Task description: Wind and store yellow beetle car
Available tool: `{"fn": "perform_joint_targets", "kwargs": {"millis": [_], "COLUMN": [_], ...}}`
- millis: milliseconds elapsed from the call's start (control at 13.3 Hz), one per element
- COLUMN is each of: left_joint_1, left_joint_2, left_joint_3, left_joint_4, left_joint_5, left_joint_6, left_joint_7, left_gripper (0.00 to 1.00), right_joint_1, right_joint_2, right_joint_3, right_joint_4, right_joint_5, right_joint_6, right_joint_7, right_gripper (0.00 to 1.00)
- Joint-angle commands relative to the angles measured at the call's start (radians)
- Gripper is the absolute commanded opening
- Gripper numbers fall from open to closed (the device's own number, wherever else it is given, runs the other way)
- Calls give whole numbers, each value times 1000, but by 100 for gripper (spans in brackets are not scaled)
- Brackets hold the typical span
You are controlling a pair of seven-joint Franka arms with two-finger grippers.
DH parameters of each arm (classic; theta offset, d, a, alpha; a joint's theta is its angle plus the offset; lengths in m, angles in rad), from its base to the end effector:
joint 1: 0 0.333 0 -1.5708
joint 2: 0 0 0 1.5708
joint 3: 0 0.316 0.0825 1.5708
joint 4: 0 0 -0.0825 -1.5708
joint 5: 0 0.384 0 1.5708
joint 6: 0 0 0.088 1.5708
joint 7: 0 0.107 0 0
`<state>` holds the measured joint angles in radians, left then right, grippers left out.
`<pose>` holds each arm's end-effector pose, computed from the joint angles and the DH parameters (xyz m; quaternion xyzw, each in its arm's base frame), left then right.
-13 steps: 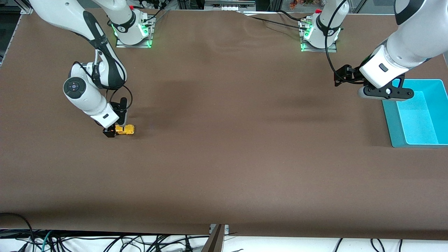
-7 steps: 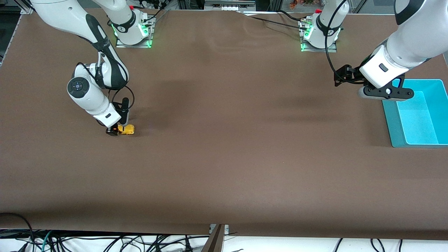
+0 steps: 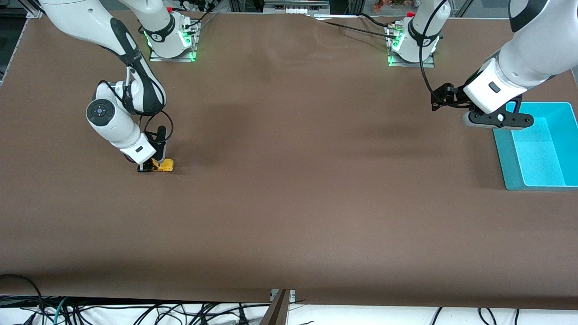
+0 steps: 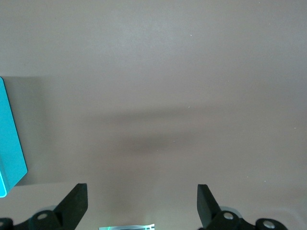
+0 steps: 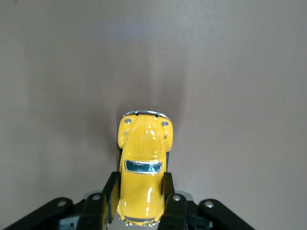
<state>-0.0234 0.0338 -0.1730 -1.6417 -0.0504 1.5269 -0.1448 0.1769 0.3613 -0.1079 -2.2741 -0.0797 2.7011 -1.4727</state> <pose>0.5433 -0.1123 0.5695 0.9965 -0.0251 -0.0777 0.0151 0.5408 0.0389 0.2036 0.6883 0.7237 0.0014 0.0498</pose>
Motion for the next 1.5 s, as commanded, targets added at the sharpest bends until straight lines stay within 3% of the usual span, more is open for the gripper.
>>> {"fn": "perform_joint_targets", "kwargs": {"millis": [0, 375, 901, 976, 1051, 1126, 1427], "left_joint_1": [10, 10, 10, 11, 11, 11, 11], "left_joint_2": [-8, -8, -8, -8, -8, -8, -8], "left_joint_3": [-3, -3, -3, -2, -2, -2, -2], "left_joint_4": [11, 10, 11, 10, 11, 11, 10], "left_joint_5": [-26, -26, -31, -31, -31, -31, -31], "left_joint_6": [-20, -24, -31, -31, -31, -31, -31], "left_joint_7": [2, 8, 10, 10, 10, 10, 11], "left_gripper": [100, 100, 100, 100, 100, 100, 100], "right_joint_1": [-72, -227, -266, -264, -263, -263, -263], "right_joint_2": [10, 53, 65, 62, 55, 42, 31], "right_joint_3": [5, 8, 16, 16, 19, 23, 33], "right_joint_4": [-13, -2, 22, 25, 25, 25, 45], "right_joint_5": [2, -2, 0, 0, 3, 5, 6], "right_joint_6": [19, 66, 71, 68, 66, 65, 30], "right_joint_7": [-90, -263, -320, -320, -319, -319, -319], "right_gripper": [16, 16, 18, 46, 92, 100, 100]}}
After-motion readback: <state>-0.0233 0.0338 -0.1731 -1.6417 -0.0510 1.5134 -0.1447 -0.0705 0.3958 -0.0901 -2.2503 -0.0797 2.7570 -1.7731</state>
